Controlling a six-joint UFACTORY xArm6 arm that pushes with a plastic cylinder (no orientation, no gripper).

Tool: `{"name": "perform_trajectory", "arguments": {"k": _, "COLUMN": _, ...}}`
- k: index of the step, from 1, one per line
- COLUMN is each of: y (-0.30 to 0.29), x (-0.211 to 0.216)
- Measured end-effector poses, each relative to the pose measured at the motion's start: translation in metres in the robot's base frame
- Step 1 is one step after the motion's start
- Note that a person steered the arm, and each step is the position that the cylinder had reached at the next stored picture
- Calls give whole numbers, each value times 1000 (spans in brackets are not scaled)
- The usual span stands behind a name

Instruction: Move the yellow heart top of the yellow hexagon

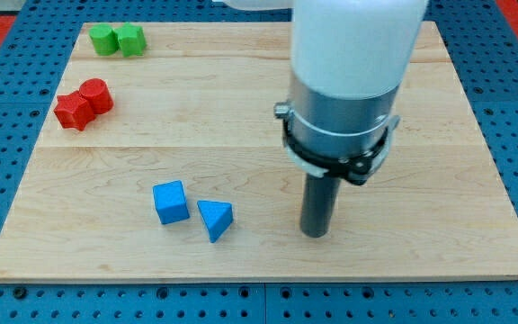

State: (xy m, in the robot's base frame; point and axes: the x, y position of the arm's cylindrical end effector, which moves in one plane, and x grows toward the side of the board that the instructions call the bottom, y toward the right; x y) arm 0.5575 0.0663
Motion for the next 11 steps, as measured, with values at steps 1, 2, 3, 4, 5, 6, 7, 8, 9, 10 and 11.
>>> {"name": "perform_trajectory", "arguments": {"k": 1, "y": 14, "x": -14}}
{"name": "perform_trajectory", "arguments": {"k": 2, "y": 30, "x": -27}}
{"name": "perform_trajectory", "arguments": {"k": 3, "y": 31, "x": -55}}
{"name": "perform_trajectory", "arguments": {"k": 4, "y": 25, "x": -70}}
{"name": "perform_trajectory", "arguments": {"k": 5, "y": 1, "x": -79}}
{"name": "perform_trajectory", "arguments": {"k": 6, "y": -46, "x": -79}}
{"name": "perform_trajectory", "arguments": {"k": 7, "y": -49, "x": -83}}
{"name": "perform_trajectory", "arguments": {"k": 8, "y": -49, "x": -115}}
{"name": "perform_trajectory", "arguments": {"k": 9, "y": -46, "x": -162}}
{"name": "perform_trajectory", "arguments": {"k": 10, "y": -46, "x": -192}}
{"name": "perform_trajectory", "arguments": {"k": 11, "y": -48, "x": -176}}
